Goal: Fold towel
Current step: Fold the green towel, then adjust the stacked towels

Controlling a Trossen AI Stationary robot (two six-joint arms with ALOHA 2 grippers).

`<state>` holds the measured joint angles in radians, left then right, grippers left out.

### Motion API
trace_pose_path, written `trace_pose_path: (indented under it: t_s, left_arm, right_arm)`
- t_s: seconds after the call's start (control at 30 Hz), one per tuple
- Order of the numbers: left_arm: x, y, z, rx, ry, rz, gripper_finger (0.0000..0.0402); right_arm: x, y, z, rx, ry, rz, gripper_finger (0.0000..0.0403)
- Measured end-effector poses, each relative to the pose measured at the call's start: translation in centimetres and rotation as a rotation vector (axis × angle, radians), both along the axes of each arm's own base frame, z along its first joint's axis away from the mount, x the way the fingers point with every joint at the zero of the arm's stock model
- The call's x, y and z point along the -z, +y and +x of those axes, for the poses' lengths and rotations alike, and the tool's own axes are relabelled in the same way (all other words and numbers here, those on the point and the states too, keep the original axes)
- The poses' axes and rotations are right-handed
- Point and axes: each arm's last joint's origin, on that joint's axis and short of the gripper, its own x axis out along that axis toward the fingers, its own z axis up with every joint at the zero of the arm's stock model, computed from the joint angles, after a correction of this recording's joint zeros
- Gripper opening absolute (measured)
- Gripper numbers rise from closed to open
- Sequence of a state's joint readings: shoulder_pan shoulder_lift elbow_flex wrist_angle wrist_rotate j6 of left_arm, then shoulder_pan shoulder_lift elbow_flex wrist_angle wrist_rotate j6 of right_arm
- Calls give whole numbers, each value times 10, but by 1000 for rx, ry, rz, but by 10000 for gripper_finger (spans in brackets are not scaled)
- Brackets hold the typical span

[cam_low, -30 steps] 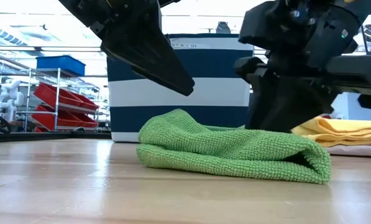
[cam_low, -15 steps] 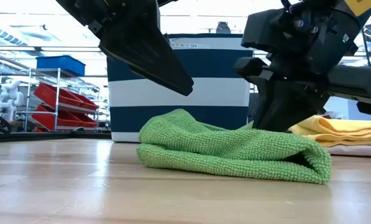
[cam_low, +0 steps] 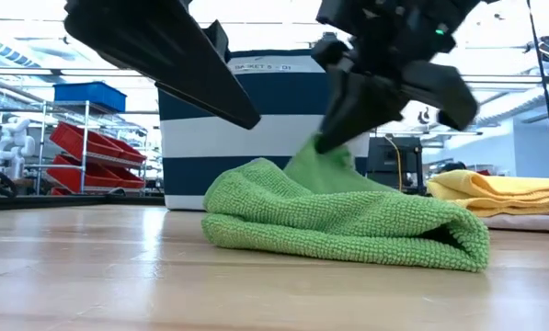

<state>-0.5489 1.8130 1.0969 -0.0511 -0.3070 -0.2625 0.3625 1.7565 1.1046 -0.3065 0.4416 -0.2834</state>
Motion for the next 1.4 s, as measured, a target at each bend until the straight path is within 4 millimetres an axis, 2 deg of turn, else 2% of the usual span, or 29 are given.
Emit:
trace_pose_path:
  t_s: [0.2,0.37,0.63,0.77,0.93,1.1,1.23,1.4]
  left_arm:
    - [0,-5,-3,-6,-6,2,163]
    - [0,-5,-3,-11,-6,-2,163]
    - [0,-4,-3,-13,-5,-1,163]
    - [0,-4,-3,-13,-5,-1,163]
    - [0,-4,-3,-14,-4,1,163]
    - [0,-2,-2,-20,-6,4,163]
    - [0,2,0,-29,-3,10,163]
    - [1,9,4,-38,-4,26,163]
  right_arm:
    - [-4,-33,16,-75,16,85,7]
    - [2,-56,19,-41,46,154,54]
    - [2,-52,18,1,43,189,183]
    - [-3,-51,15,9,36,198,220]
    - [-17,-53,8,55,15,200,230]
    - [-30,-55,-10,151,77,247,219]
    - [-25,-49,-26,237,217,287,211]
    - [-13,-31,-37,286,346,314,210]
